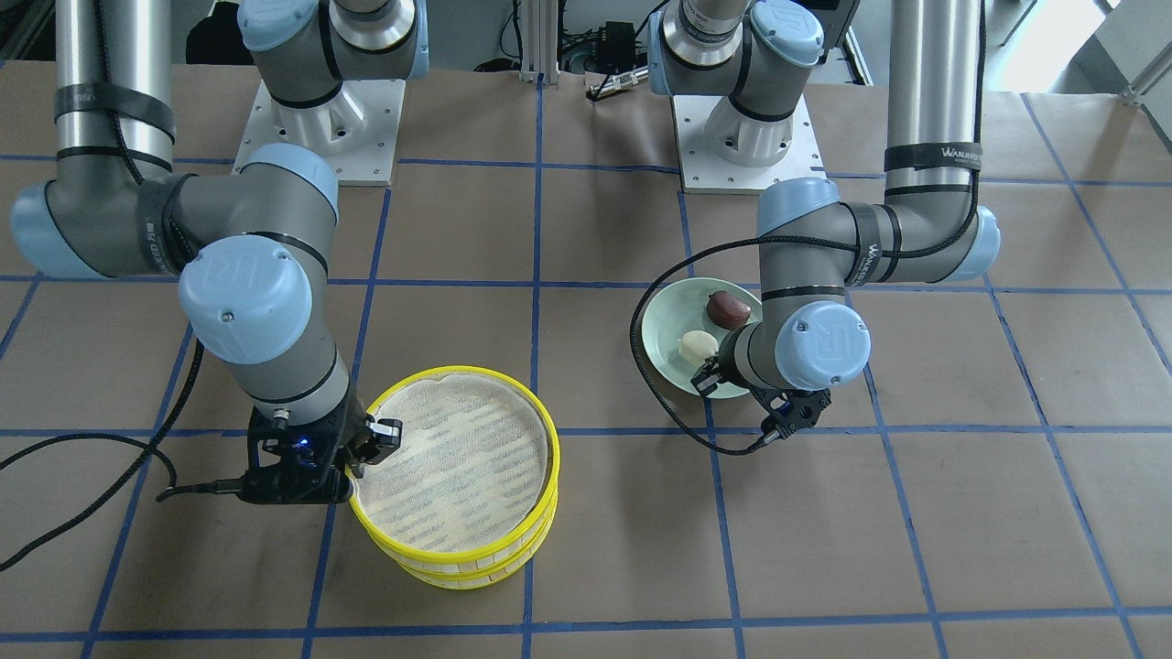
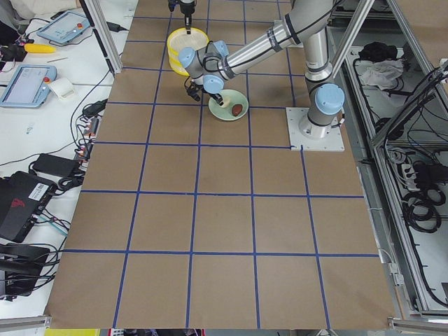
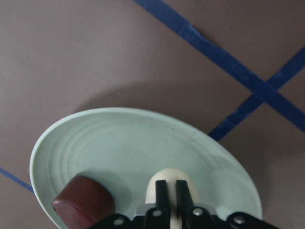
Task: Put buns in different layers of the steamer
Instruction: 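Lift the top steamer tier aside with the right gripper while the left raises the bun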
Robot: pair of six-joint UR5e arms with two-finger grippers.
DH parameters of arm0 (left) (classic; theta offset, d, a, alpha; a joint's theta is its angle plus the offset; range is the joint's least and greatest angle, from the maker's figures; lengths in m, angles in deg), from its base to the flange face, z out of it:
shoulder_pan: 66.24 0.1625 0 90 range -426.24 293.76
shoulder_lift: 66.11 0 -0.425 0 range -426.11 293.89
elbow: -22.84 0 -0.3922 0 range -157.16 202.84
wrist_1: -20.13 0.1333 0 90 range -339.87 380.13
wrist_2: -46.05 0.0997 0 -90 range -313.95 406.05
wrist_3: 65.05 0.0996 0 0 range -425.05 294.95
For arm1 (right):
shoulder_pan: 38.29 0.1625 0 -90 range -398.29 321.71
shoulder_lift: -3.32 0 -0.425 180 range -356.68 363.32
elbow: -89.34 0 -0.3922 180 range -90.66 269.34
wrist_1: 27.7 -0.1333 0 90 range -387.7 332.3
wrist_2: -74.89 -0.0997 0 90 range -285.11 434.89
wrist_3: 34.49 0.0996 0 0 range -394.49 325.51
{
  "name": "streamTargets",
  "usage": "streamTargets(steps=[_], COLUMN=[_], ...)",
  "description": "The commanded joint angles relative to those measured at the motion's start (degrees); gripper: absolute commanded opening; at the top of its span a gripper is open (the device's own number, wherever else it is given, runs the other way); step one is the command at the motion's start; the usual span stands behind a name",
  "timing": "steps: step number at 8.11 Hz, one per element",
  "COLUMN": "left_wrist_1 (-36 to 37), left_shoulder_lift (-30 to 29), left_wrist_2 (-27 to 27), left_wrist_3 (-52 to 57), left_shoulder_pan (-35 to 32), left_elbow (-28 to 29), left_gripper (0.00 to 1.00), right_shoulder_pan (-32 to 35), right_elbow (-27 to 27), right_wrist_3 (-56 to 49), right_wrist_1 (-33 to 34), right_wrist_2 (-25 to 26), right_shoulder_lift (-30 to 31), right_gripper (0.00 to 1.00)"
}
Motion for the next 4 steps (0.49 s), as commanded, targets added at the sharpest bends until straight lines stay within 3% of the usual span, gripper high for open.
streamTargets(steps=[1, 4], left_wrist_1=[-0.10, 0.16], left_shoulder_lift=[2.55, 6.51], left_wrist_2=[-0.35, -0.70], left_wrist_3=[-0.03, 1.03], left_shoulder_pan=[0.00, 0.00], left_elbow=[3.07, 7.81], left_gripper=[0.00, 0.00], right_shoulder_pan=[-3.09, -14.06], right_elbow=[-1.98, -3.31], right_wrist_3=[-2.50, -10.84], right_wrist_1=[-7.16, -12.28], right_wrist_2=[0.06, 1.20], right_shoulder_lift=[5.32, 7.61], right_gripper=[0.00, 0.00])
